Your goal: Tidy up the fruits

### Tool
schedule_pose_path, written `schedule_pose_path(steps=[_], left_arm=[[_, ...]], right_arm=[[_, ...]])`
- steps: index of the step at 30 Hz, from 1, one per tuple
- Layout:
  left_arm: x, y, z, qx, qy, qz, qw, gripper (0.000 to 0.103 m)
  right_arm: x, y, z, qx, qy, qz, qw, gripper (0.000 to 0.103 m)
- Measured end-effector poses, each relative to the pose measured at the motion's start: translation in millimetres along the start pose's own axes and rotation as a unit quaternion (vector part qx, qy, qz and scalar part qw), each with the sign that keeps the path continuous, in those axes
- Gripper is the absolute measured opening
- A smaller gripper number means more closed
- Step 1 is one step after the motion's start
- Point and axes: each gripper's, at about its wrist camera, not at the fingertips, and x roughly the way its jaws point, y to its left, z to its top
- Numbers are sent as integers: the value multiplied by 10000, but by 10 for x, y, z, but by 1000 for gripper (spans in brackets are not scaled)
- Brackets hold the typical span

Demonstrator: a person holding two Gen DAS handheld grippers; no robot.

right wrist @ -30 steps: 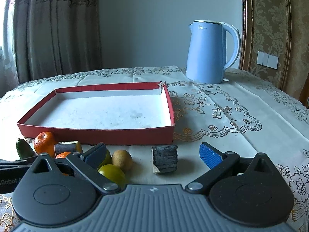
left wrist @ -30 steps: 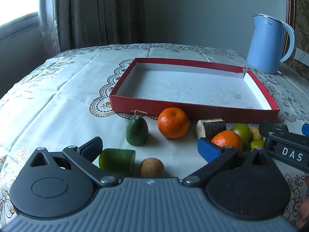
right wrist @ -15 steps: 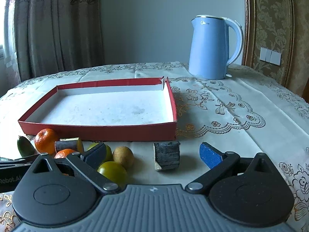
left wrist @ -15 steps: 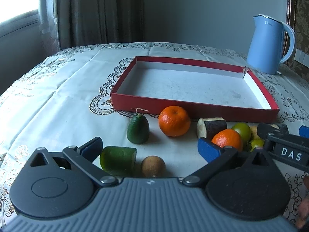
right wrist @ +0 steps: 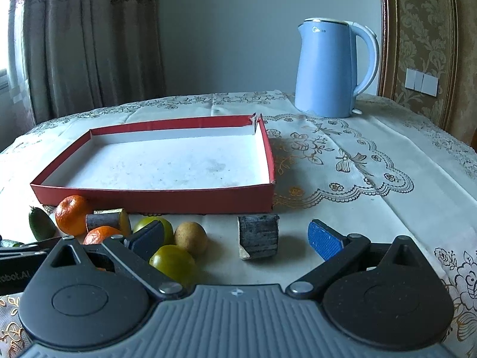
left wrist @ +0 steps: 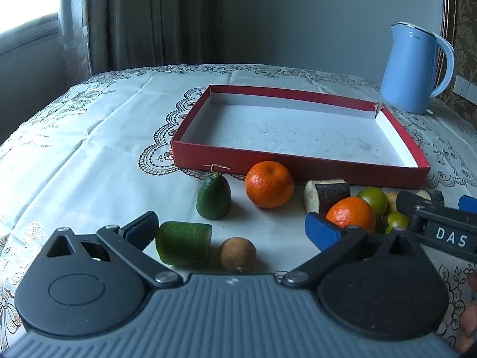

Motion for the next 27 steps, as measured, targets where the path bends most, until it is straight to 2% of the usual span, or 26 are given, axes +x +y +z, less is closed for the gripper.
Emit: schedule_pose_path(steps=[20,27], left_arm=[[9,-4,-16,43,14,-7,10000,103],[2,16,-56,94,17,-33,9999,103]], right_arm=[[19,-42,-6,6,65,20,10000,103],[-111,-328,-97,-87,60,-55,9999,103]])
